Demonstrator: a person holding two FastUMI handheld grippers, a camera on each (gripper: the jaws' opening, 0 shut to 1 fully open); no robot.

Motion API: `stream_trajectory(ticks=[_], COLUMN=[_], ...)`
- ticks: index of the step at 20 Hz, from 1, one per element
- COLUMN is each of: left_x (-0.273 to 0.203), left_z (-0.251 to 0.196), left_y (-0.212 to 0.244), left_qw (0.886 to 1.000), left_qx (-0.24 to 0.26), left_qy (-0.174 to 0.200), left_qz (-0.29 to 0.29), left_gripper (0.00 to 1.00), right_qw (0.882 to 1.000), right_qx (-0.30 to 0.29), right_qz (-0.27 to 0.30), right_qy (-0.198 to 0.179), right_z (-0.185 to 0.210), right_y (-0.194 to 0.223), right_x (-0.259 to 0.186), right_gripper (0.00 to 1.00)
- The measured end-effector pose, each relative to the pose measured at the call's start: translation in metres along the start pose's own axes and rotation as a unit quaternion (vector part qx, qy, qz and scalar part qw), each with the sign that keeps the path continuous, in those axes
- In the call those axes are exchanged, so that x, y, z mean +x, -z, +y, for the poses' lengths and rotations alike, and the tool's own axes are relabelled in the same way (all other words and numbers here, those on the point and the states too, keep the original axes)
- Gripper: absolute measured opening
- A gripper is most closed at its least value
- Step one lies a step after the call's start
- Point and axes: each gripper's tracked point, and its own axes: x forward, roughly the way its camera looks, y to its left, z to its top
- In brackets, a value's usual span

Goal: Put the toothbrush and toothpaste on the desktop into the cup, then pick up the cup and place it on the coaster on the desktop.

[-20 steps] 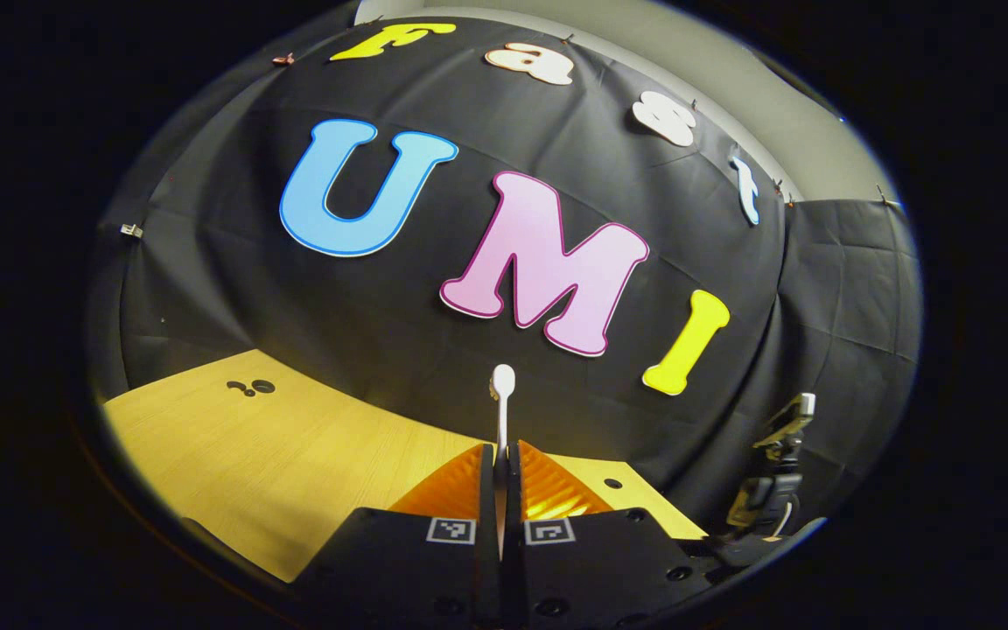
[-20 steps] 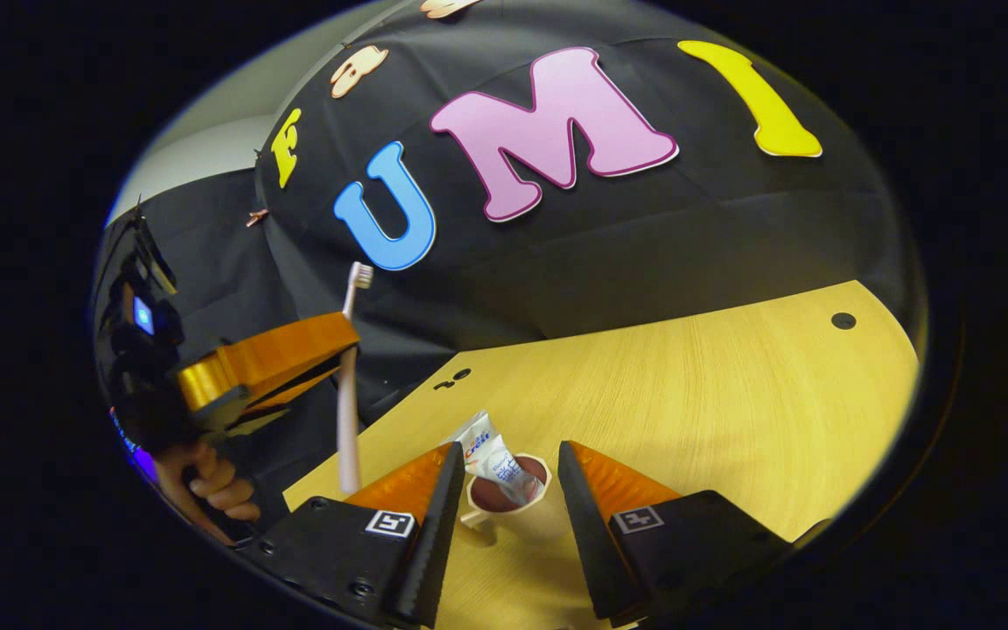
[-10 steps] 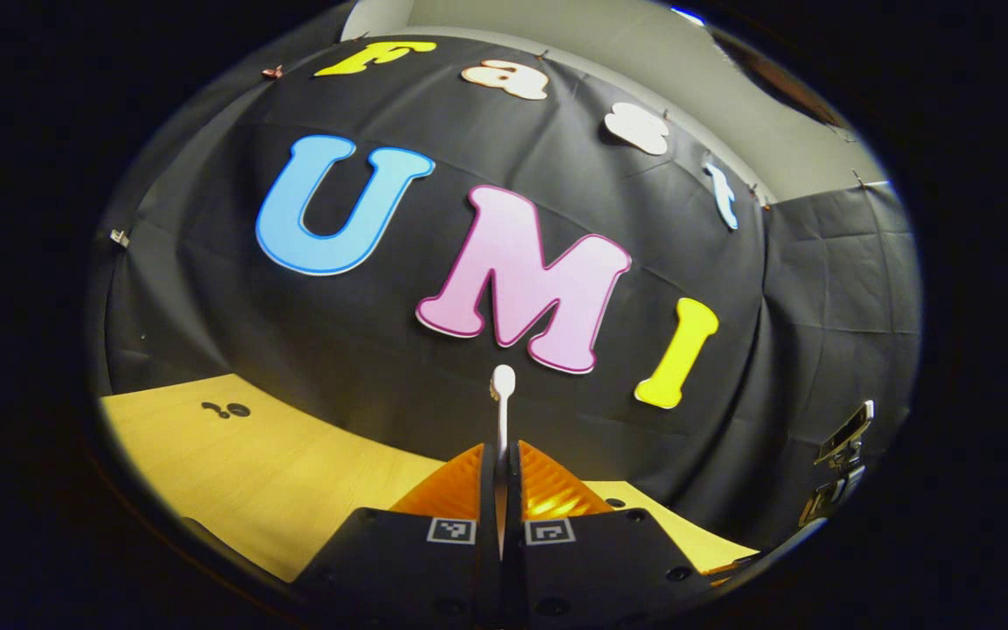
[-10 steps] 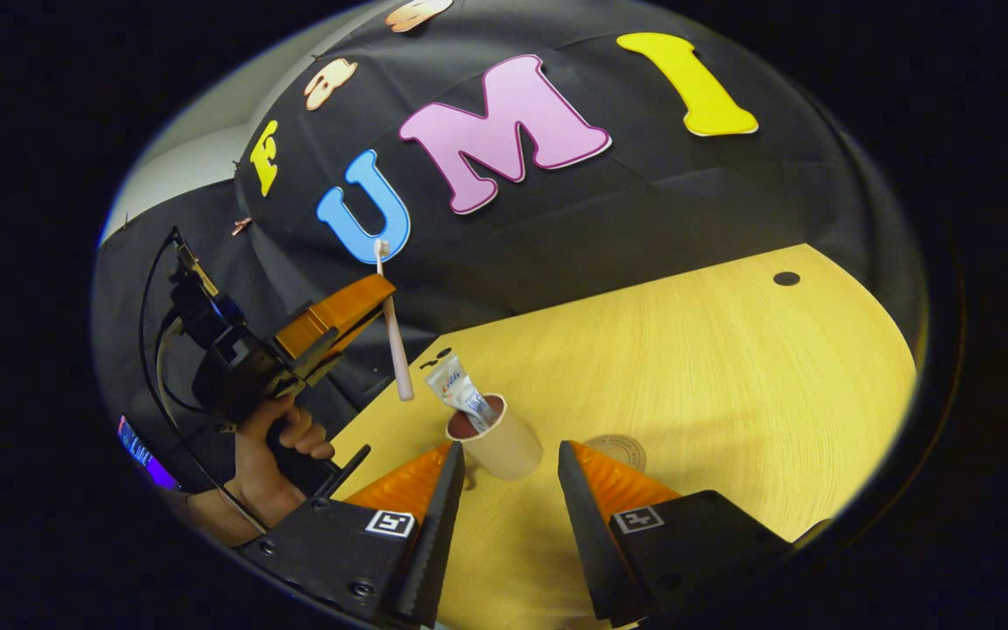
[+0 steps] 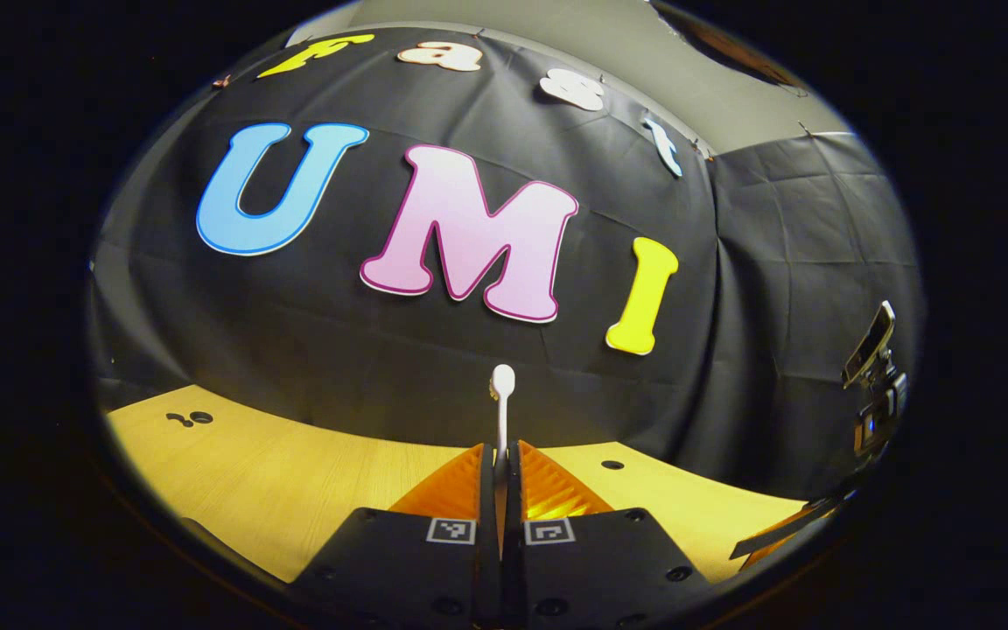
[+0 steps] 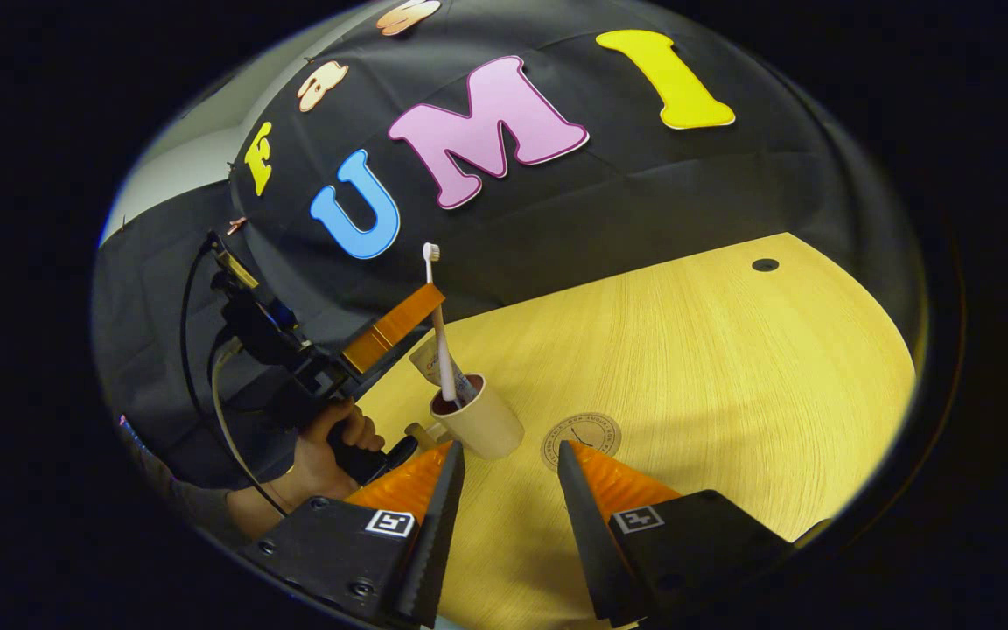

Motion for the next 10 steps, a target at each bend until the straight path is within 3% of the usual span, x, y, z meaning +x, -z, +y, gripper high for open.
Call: stream_trajectory(ticks=[1, 2, 3, 4, 10], left_x=[-0.001, -0.002, -0.003, -0.006, -0.017], left_z=[0.0, 0.001, 0.003, 0.004, 0.002], left_y=[0.004, 0.007, 0.009, 0.013, 0.015], left_qw=[1.0, 1.0, 1.0, 1.0, 1.0], left_qx=[0.003, 0.005, 0.005, 0.006, 0.013], left_qy=[0.0, 0.0, -0.001, -0.004, 0.008], left_qz=[0.002, 0.002, 0.004, 0.009, 0.004], left_gripper=[0.06, 0.06, 0.06, 0.07, 0.11], right_qw=[1.0, 1.0, 1.0, 1.0, 1.0], right_qx=[0.001, 0.002, 0.001, 0.002, 0.006], right_qz=[0.0, 0.0, 0.0, -0.001, -0.007], right_qy=[0.003, 0.005, 0.006, 0.009, 0.016], right_z=[-0.002, -0.003, -0.005, -0.005, -0.008], right_y=[0.001, 0.002, 0.002, 0.003, -0.003], right_x=[-0.002, -0.003, -0.004, -0.005, -0.006], right_gripper=[0.67, 0.58, 0.58, 0.67, 0.67])
